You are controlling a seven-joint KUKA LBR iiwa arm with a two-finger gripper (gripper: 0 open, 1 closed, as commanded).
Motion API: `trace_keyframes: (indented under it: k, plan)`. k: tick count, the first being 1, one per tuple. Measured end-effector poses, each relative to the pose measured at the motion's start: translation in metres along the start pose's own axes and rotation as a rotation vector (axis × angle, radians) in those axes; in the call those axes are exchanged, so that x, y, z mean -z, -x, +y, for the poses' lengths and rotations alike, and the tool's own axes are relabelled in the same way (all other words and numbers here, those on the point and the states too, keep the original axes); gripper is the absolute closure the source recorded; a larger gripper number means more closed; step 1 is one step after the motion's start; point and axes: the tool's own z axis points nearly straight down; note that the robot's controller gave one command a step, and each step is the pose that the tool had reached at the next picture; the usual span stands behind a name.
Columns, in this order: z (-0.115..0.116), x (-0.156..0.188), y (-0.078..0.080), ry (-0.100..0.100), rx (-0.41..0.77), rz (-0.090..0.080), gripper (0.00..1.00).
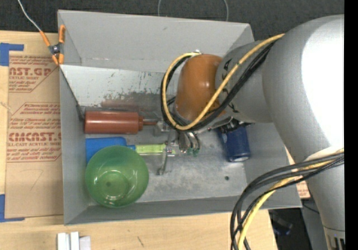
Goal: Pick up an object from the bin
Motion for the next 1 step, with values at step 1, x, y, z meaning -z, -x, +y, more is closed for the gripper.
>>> trace_keyframes:
  k: [1]
  plan:
    - [0.0288,0.0850,-0.0040,-0.002,0.200,-0.016,0.00]
